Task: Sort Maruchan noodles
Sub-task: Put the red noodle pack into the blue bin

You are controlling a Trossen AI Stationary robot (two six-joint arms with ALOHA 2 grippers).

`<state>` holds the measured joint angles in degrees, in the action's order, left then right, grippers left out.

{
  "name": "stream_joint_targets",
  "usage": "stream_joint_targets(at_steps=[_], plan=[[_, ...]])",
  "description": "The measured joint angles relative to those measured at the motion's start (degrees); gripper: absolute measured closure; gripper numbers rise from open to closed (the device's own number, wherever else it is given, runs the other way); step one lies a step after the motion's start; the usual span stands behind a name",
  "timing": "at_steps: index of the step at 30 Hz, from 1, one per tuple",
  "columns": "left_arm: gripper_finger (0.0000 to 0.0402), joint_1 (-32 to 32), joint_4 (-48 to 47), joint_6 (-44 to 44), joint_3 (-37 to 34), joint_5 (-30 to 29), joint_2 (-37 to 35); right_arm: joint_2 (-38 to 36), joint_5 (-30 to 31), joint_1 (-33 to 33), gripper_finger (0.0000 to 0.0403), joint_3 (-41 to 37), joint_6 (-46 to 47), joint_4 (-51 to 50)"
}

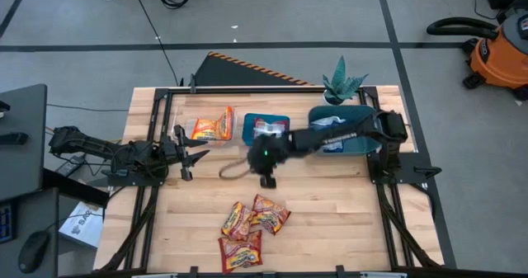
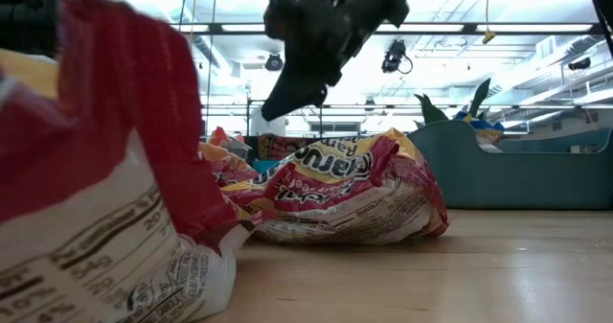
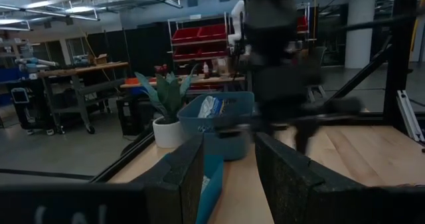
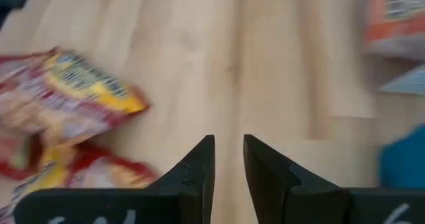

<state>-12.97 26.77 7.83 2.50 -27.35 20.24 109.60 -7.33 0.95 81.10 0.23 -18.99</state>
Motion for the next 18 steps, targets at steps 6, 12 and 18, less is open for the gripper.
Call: stream_joint_targets(at_steps=[6, 12, 18], plan=[[0.026, 0.0, 1.9, 0.3, 0.0, 0.0, 0.0, 0.0, 0.9, 7.0, 0.0305, 0.0, 3.5, -0.8], [0.026, 0.0, 2.7, 0.3, 0.0, 0.0, 0.0, 0.0, 7.5, 12.3, 0.0287, 0.0, 6.0, -1.7], [0.026, 0.1, 4.7, 0.9, 0.0, -0.1, 0.0, 4.9, 8.8, 15.0, 0.0258, 0.0, 8.9, 1.0]])
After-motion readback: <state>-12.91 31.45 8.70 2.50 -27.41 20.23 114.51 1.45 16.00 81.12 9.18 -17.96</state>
